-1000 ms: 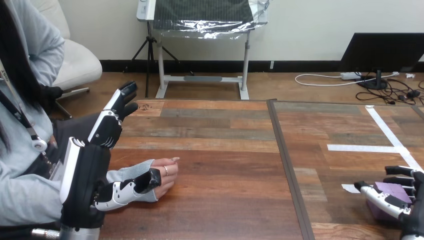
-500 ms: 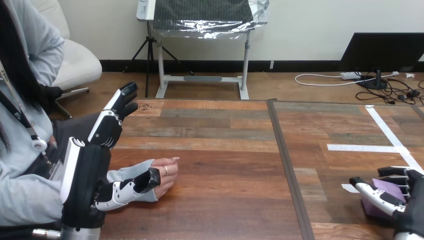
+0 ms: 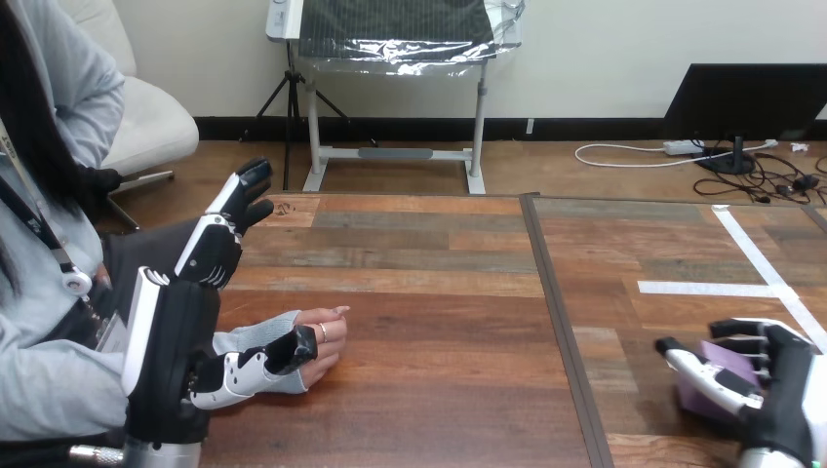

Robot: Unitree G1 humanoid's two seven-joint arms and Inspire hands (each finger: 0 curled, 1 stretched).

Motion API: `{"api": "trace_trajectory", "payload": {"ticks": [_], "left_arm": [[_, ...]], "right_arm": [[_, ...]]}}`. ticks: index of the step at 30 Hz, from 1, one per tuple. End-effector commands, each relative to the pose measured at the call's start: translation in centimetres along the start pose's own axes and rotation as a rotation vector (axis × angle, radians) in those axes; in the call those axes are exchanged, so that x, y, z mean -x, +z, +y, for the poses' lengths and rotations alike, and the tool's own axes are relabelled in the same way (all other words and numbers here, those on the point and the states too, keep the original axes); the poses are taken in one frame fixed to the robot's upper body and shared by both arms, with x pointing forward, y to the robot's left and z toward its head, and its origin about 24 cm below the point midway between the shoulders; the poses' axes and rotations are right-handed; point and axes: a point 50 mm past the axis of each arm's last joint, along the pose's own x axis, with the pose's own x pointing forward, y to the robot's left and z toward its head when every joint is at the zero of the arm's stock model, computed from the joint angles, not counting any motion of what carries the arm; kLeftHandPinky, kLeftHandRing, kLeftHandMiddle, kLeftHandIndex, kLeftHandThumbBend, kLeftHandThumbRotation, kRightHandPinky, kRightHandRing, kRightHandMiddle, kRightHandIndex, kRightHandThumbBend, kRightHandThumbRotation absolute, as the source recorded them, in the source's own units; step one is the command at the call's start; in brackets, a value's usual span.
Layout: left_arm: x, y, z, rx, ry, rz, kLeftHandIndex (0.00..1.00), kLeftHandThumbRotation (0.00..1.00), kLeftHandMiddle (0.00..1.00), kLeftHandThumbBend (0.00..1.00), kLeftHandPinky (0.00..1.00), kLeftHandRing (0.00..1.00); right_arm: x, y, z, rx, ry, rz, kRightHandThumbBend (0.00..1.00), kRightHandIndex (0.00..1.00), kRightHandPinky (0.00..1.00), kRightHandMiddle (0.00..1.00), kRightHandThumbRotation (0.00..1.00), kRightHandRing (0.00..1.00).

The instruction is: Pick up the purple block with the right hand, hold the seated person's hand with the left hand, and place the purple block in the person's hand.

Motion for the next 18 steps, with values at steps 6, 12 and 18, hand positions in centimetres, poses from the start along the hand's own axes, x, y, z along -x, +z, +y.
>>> {"api": "trace_trajectory", "payload": {"ticks": [6, 12, 18], "left_arm": [[-2.1, 0.2, 0.0, -0.002, 0.027, -0.084, 0.88, 0.66, 0.93, 1.0, 0.86, 0.91], [-2.2, 0.3, -0.1, 0.0, 0.031, -0.091, 0.87, 0.66, 0.93, 1.0, 0.86, 0.91], [-2.2, 0.2, -0.2, 0.005, 0.034, -0.09, 0.87, 0.65, 0.93, 1.0, 0.86, 0.91]], "right_arm": [[-1.4, 4.1, 2.5, -0.13, 0.022, -0.129, 0.82, 0.48, 0.34, 0.44, 0.0, 0.38], [-1.4, 4.8, 2.9, -0.161, 0.026, -0.156, 0.81, 0.47, 0.32, 0.43, 0.0, 0.37], [-1.5, 5.4, 3.4, -0.187, 0.029, -0.175, 0.82, 0.47, 0.32, 0.42, 0.0, 0.36]]}}
